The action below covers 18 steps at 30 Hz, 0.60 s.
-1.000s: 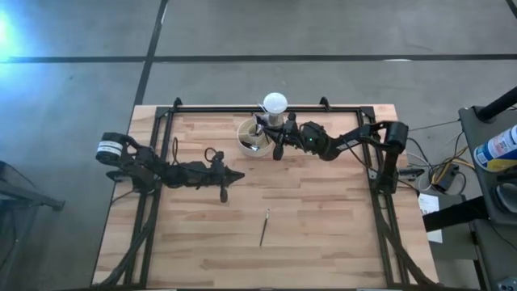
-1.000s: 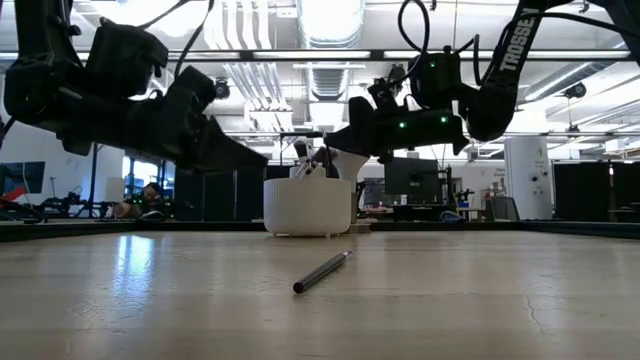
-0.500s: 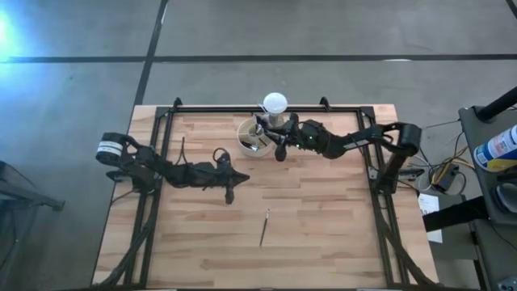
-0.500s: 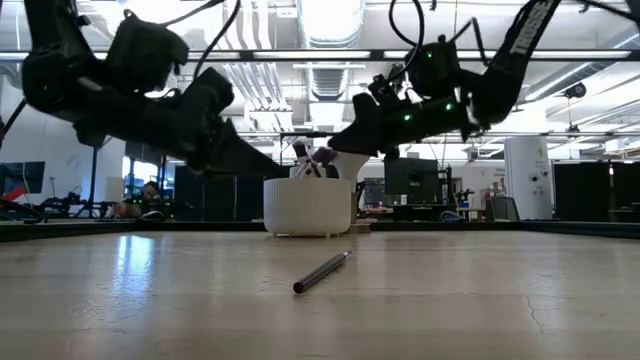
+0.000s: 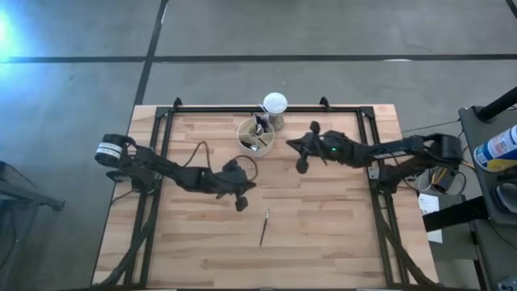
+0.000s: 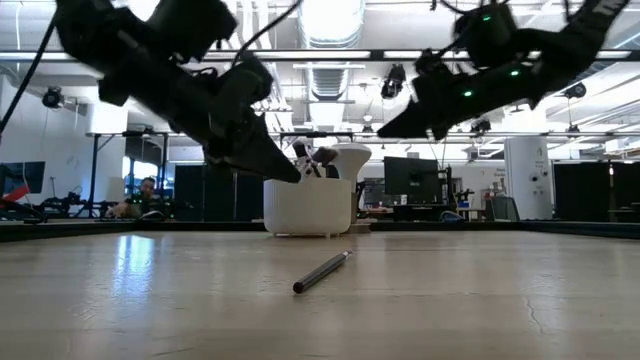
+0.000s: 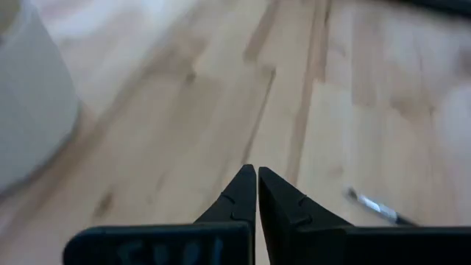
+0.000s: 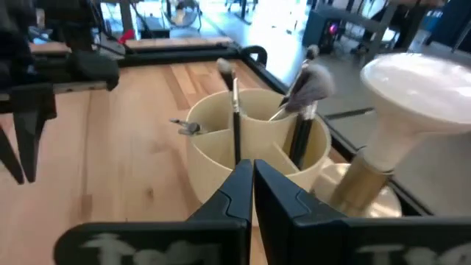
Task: Put items in baskets/containers
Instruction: Put the black eyeshadow brush into the white organizer
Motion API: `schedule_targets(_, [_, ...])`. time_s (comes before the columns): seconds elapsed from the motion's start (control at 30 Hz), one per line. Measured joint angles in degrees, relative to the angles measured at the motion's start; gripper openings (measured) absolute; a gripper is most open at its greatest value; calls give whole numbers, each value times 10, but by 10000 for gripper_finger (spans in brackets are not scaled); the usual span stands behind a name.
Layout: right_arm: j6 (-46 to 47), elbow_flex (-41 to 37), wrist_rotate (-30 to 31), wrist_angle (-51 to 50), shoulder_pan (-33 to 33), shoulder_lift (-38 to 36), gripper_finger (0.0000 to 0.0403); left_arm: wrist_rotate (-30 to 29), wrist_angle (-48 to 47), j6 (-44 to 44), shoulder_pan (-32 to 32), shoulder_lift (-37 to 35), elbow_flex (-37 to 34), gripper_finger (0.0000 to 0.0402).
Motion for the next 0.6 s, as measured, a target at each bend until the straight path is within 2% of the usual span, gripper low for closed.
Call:
schedule_targets(0.13, [-5, -44, 10, 2, -1, -70, 8, -22, -136, -52, -29, 3, 63, 32])
schedule_targets(0.2, [-9, -60, 26, 2, -1, -102, 8, -56, -174, -89, -46, 11, 86, 50])
schedule_targets(0.3, [-15, -81, 30, 3, -1, -151, 8, -72, -220, -141, -62, 26, 123, 83])
schedule_targets(0.47, [-16, -108, 30, 3, -1, -219, 8, -60, -298, -233, -73, 78, 182, 128])
schedule_targets(0.6, [-15, -126, 30, 2, -1, -259, 8, -12, -320, -265, -73, 134, 233, 149])
